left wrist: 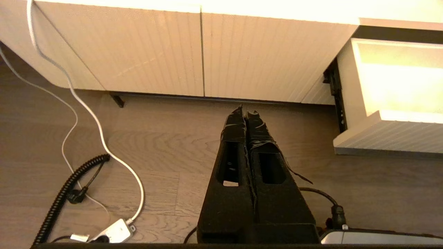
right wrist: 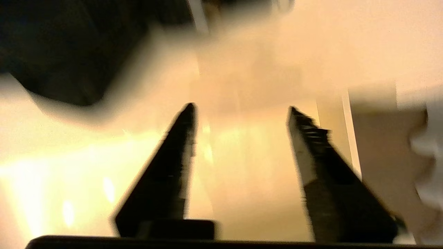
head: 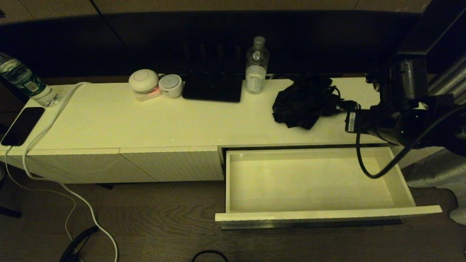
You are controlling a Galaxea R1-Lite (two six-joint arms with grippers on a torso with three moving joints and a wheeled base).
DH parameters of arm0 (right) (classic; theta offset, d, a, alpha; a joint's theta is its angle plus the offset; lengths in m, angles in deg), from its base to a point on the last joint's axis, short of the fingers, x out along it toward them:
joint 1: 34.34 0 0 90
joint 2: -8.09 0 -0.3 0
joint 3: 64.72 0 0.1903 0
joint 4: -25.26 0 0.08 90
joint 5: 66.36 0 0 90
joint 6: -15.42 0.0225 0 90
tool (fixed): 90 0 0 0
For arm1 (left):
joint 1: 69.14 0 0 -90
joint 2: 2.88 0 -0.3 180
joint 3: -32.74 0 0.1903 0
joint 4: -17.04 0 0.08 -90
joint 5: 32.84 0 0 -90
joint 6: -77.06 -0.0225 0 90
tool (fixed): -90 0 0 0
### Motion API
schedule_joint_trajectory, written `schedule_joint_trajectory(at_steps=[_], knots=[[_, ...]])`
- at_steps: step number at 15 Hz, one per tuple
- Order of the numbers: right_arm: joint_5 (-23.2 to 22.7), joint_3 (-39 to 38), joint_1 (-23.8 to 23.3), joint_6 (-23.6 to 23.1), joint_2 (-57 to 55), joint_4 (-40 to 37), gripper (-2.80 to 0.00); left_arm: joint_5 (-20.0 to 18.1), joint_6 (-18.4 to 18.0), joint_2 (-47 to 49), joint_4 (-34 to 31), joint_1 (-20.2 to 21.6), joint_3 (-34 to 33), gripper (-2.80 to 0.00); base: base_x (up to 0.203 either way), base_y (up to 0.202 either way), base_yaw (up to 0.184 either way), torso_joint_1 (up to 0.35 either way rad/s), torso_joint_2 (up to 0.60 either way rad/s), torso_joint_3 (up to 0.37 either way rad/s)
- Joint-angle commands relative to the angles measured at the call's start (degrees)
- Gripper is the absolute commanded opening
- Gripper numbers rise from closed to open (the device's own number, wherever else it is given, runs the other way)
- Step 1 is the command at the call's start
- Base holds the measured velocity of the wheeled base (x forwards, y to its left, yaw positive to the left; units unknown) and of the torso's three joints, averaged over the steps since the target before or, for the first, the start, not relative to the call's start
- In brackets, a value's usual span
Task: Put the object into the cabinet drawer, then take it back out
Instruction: Close the drawer
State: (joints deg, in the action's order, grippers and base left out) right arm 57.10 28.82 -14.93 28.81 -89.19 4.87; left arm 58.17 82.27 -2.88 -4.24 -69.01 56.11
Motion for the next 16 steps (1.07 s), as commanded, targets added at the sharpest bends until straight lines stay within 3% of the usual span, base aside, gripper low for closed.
schedule_joint_trajectory(at_steps=[1, 5, 9, 12, 16], knots=[[-0.88, -10.54, 0.88, 1.31, 6.6, -0.65, -2.8, 0.04, 0.07, -0.09, 0.02, 0.04, 0.0, -2.8, 0.0, 0.0, 0.0, 0.0, 0.0, 0.0], [-3.78, -30.34, 2.49, 4.07, 15.03, -1.1, -2.8, 0.04, 0.07, -0.09, 0.02, 0.04, 0.0, -2.8, 0.0, 0.0, 0.0, 0.0, 0.0, 0.0], [-7.48, -43.21, 5.37, 7.22, 20.6, -1.2, -2.8, 0.04, 0.07, -0.09, 0.02, 0.04, 0.0, -2.8, 0.0, 0.0, 0.0, 0.0, 0.0, 0.0], [-12.57, -49.86, 7.32, 8.05, 21.83, -0.76, -2.8, 0.04, 0.07, -0.09, 0.02, 0.04, 0.0, -2.8, 0.0, 0.0, 0.0, 0.0, 0.0, 0.0], [-21.03, -52.94, 7.65, 8.93, 20.29, -0.63, -2.8, 0.04, 0.07, -0.09, 0.02, 0.04, 0.0, -2.8, 0.0, 0.0, 0.0, 0.0, 0.0, 0.0]])
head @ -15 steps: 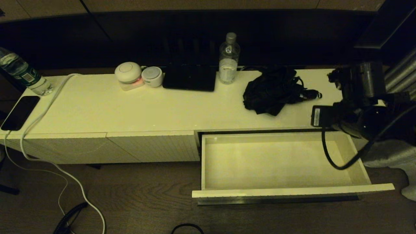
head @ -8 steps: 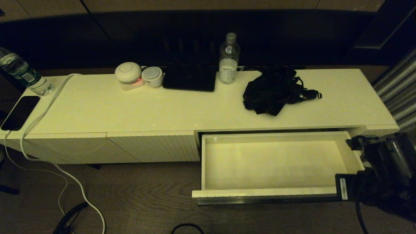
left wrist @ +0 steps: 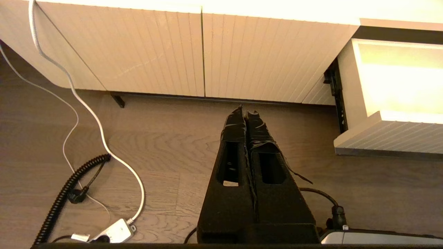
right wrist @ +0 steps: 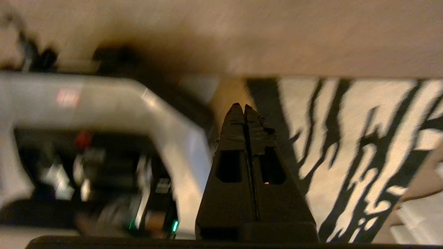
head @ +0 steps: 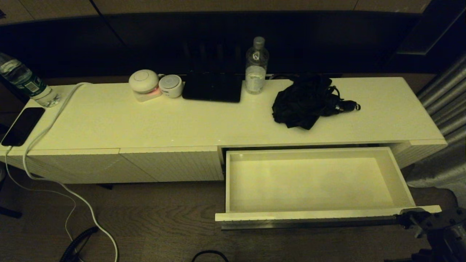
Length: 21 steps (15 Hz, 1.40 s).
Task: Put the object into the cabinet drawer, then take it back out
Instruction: Close the drawer
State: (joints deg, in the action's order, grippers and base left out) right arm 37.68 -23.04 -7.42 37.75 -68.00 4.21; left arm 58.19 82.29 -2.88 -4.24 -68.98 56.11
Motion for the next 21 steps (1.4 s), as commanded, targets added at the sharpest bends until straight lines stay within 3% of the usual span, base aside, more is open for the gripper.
schedule_joint_trajectory(at_steps=[1, 3, 7, 12, 15, 19, 21], knots=[[-2.4, -1.19, 0.15, 0.04, -2.04, 0.05, -2.8, 0.02, 0.04, -0.09, 0.02, 0.02, 0.0, -2.8, 0.0, 0.0, 0.0, 0.0, 0.0, 0.0], [-2.79, -1.2, 0.08, 0.18, -5.77, 1.07, -2.8, 0.02, 0.04, -0.09, 0.02, 0.02, 0.0, -2.8, 0.0, 0.0, 0.0, 0.0, 0.0, 0.0], [-2.25, -2.36, 0.14, 0.71, -14.93, 13.89, -2.8, 0.02, 0.04, -0.09, 0.02, 0.02, -0.05, -2.8, 0.0, 0.0, 0.0, 0.0, 0.0, 0.0], [4.46, -2.98, 0.53, 0.81, -25.12, 35.74, -2.8, 0.02, 0.04, -0.09, 0.02, 0.02, 0.0, -2.8, 0.0, 0.0, 0.0, 0.0, 0.0, 0.0], [8.7, -2.78, 3.11, 0.79, -29.11, 43.89, -2.8, 0.02, 0.04, -0.09, 0.02, 0.02, 0.0, -2.8, 0.0, 0.0, 0.0, 0.0, 0.0, 0.0], [11.96, -2.6, 3.22, 0.43, -32.09, 53.52, -2.8, 0.02, 0.04, -0.09, 0.02, 0.02, 0.0, -2.8, 0.0, 0.0, 0.0, 0.0, 0.0, 0.0], [13.08, -2.5, 3.31, -1.82, -33.9, 58.91, -2.8, 0.02, 0.04, -0.09, 0.02, 0.02, 0.0, -2.8, 0.0, 0.0, 0.0, 0.0, 0.0, 0.0]])
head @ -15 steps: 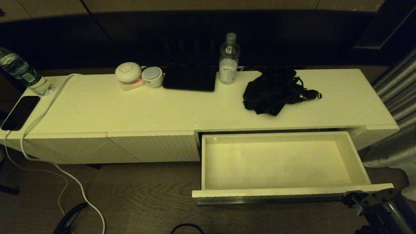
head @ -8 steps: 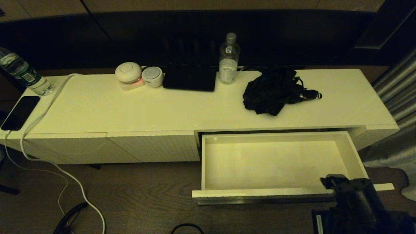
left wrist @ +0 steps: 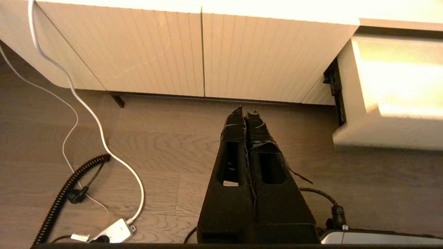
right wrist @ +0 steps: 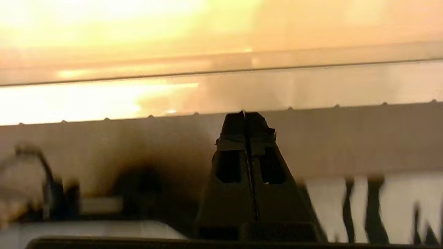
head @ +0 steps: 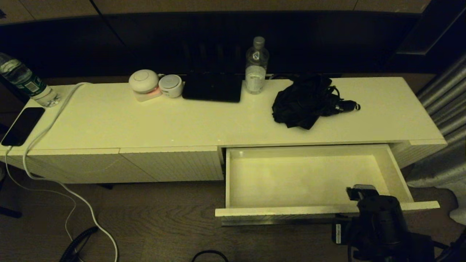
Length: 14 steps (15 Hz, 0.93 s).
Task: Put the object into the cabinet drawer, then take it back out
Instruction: Close the drawer
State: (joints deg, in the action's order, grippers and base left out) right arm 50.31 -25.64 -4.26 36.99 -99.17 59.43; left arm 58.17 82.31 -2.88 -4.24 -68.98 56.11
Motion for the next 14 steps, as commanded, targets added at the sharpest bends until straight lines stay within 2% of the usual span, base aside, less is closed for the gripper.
schedule_joint_trajectory(at_steps=[1, 6, 14], knots=[[0.96, 0.2, 0.24, -2.31, -3.56, 5.04, -2.8, 0.04, 0.02, -0.09, 0.02, 0.02, 0.0, -2.8, 0.0, 0.0, 0.0, 0.0, 0.0, 0.0], [2.76, 0.95, 0.61, -6.0, -8.99, 15.32, -2.8, 0.04, 0.02, -0.09, 0.02, 0.02, 0.0, -2.8, 0.0, 0.0, 0.0, 0.0, 0.0, 0.0], [2.32, 7.09, 0.58, -6.82, -13.21, 18.55, -2.8, 0.04, 0.02, -0.09, 0.02, 0.02, 0.0, -2.8, 0.0, 0.0, 0.0, 0.0, 0.0, 0.0]])
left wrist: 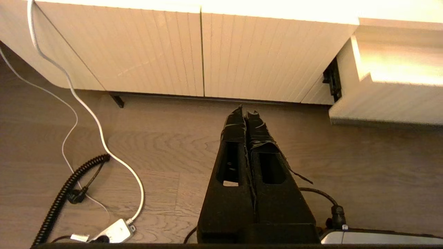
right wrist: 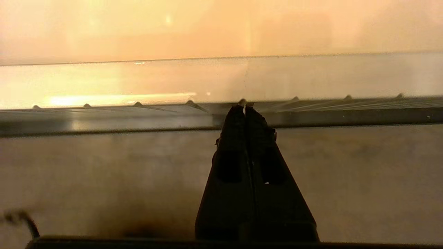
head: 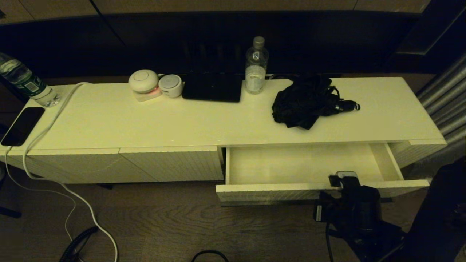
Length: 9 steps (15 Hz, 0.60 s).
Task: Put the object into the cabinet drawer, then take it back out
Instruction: Close the drawer
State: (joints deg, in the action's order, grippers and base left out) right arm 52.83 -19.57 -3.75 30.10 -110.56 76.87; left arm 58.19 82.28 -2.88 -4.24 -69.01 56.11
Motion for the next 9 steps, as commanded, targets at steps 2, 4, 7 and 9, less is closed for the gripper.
schedule_joint_trajectory(at_steps=[2, 4, 7, 9], knots=[[0.13, 2.68, 0.0, -0.44, -4.27, 2.94, -2.8, 0.02, 0.05, -0.09, 0.02, 0.04, 0.0, -2.8, 0.0, 0.0, 0.0, 0.0, 0.0, 0.0], [-0.03, 4.57, -0.22, -2.07, -4.41, 3.16, -2.8, 0.02, 0.05, -0.09, 0.02, 0.02, 0.0, -2.8, 0.0, 0.0, 0.0, 0.0, 0.0, 0.0], [-0.35, 8.8, -1.33, -3.32, -5.29, 3.28, -2.8, 0.02, 0.05, -0.09, 0.02, 0.04, 0.0, -2.8, 0.0, 0.0, 0.0, 0.0, 0.0, 0.0], [-0.36, 10.5, -2.27, -5.13, -6.47, 3.57, -2.8, 0.02, 0.05, -0.09, 0.02, 0.04, 0.0, -2.8, 0.0, 0.0, 0.0, 0.0, 0.0, 0.0]])
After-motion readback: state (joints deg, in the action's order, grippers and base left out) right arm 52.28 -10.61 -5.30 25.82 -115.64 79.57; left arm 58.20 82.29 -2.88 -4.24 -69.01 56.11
